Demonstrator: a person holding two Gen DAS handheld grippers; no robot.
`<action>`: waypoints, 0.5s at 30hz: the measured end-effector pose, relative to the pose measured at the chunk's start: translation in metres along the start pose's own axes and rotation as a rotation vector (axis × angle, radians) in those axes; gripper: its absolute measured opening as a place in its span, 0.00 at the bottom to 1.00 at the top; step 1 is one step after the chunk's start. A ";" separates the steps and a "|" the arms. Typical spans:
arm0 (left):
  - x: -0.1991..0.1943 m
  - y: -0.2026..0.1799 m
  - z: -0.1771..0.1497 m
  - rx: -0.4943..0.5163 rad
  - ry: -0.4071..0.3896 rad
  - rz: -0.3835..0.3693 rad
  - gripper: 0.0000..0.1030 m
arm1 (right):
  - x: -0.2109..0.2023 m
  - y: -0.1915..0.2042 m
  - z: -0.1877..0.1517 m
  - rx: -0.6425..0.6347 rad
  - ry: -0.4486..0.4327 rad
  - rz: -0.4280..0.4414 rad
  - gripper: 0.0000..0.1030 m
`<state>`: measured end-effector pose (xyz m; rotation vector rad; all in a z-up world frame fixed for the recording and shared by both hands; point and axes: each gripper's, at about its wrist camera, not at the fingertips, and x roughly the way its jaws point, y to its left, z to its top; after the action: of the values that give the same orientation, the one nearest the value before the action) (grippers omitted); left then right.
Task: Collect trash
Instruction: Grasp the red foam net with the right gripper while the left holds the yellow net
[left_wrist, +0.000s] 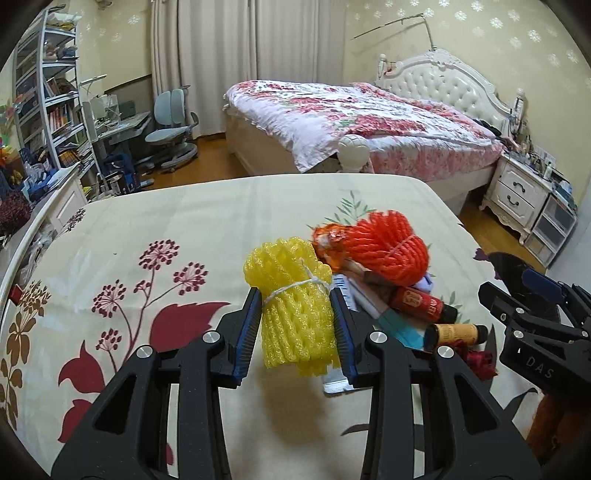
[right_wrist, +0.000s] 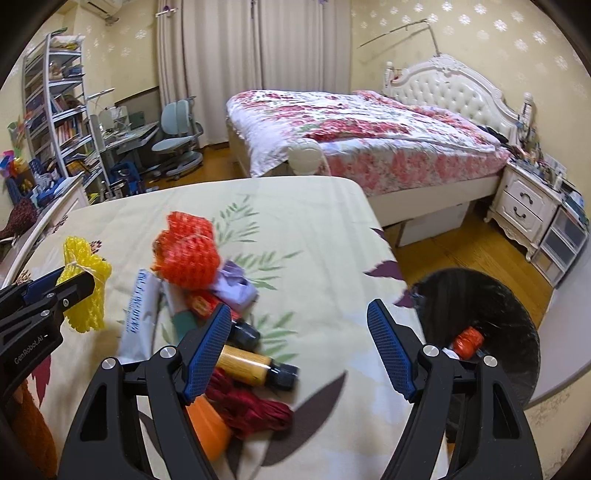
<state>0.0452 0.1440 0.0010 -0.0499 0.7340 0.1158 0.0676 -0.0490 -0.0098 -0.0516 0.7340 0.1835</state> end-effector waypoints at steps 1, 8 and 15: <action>0.001 0.006 0.000 -0.008 0.001 0.009 0.36 | 0.001 0.005 0.003 -0.008 -0.002 0.006 0.72; 0.008 0.055 0.000 -0.091 0.013 0.075 0.35 | 0.016 0.042 0.022 -0.053 -0.003 0.060 0.72; 0.008 0.086 -0.005 -0.127 0.014 0.119 0.35 | 0.040 0.068 0.034 -0.099 0.019 0.067 0.72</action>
<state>0.0374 0.2298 -0.0081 -0.1287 0.7428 0.2758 0.1070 0.0271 -0.0100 -0.1231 0.7455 0.2835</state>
